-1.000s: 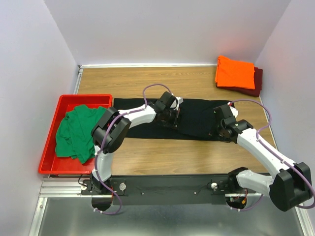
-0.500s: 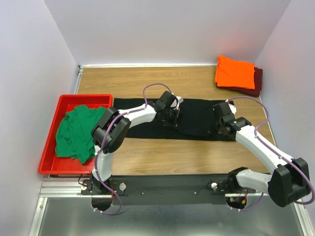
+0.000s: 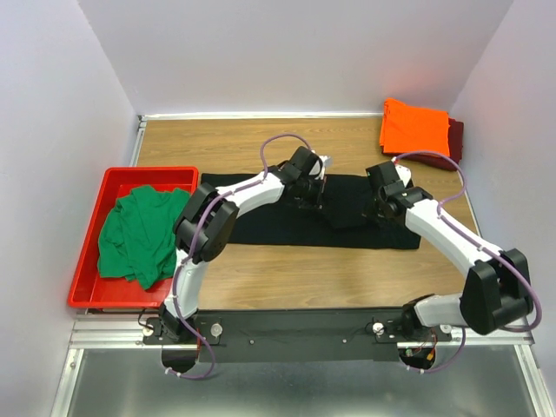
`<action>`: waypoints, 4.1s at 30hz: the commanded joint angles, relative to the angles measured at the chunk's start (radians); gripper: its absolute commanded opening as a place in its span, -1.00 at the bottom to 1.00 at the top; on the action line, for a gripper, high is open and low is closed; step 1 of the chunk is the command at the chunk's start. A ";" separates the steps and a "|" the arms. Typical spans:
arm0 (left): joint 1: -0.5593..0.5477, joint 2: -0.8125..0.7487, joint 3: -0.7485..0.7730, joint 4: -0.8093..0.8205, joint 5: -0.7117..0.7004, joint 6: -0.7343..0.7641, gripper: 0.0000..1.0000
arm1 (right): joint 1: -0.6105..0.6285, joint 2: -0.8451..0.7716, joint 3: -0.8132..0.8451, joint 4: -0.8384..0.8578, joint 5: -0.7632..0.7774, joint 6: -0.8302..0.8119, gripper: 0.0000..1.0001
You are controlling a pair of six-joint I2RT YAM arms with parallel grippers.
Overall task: Fold and stack the t-shirts
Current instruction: Fold the tshirt
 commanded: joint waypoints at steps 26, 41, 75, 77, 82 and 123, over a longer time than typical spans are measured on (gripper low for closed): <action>0.256 -0.281 -0.259 -0.035 -0.281 -0.082 -0.37 | -0.147 0.150 0.124 0.218 -0.189 -0.118 -0.14; 0.360 -0.298 -0.388 -0.056 -0.488 -0.140 -0.37 | -0.156 0.346 0.002 0.337 -0.155 -0.006 -0.07; 0.451 -0.216 -0.194 -0.087 -0.576 -0.145 -0.23 | -0.216 0.144 0.032 0.304 -0.209 -0.125 0.01; 0.452 -0.189 -0.140 -0.098 -0.583 -0.145 -0.23 | -0.177 0.185 0.057 0.298 -0.193 -0.130 0.01; 0.460 -0.105 -0.029 -0.145 -0.640 -0.149 -0.24 | -0.096 0.256 0.115 0.298 -0.187 -0.147 0.01; 0.494 -0.010 -0.038 -0.024 -0.548 -0.135 -0.38 | -0.071 0.305 0.078 0.311 -0.162 -0.174 0.01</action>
